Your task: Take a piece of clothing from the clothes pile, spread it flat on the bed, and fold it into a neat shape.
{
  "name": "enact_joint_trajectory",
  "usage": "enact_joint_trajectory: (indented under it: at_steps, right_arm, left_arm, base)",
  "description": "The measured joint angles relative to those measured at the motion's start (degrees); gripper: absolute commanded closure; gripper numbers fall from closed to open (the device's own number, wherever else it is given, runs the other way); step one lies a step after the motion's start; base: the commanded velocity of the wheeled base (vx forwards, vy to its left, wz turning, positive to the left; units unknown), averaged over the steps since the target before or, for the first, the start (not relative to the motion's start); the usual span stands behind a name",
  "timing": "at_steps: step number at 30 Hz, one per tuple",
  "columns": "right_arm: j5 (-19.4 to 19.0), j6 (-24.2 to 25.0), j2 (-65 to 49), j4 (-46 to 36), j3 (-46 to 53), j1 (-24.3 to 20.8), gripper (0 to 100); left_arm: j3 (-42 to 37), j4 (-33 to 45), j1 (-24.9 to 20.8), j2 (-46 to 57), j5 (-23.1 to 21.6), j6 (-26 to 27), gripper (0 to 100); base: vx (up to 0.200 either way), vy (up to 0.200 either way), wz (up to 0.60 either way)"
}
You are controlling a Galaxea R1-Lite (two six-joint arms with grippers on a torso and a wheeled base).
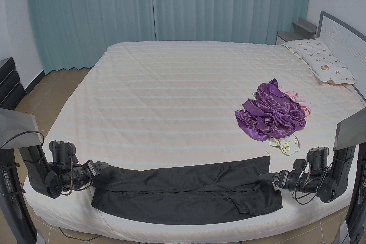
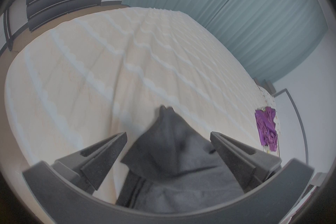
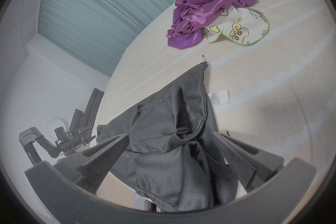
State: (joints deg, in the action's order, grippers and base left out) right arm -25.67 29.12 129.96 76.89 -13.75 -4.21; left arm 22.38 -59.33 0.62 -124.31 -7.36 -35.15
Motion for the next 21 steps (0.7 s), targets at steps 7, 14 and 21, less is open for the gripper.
enact_joint_trajectory:
  at_steps: [7, 14, 21]
  right_arm:
    - [0.0, 1.34, -0.06, 1.01, 0.2, -0.06, 0]
    - [0.02, 1.91, 0.07, 2.22, 0.35, -0.61, 0]
    - [0.0, 2.02, 0.22, 2.38, 0.41, -0.85, 0]
  left_arm:
    - [0.2, -0.72, -4.72, 1.68, 4.11, -5.03, 0]
    - [3.28, -0.69, -11.64, 2.15, 4.72, -12.78, 0]
    - [4.43, -0.74, -15.71, -1.05, 5.13, -13.17, 0]
  base:
    - [0.0, 0.0, 0.0]
    - [0.0, 0.0, 0.0]
    - [0.0, 0.0, 0.0]
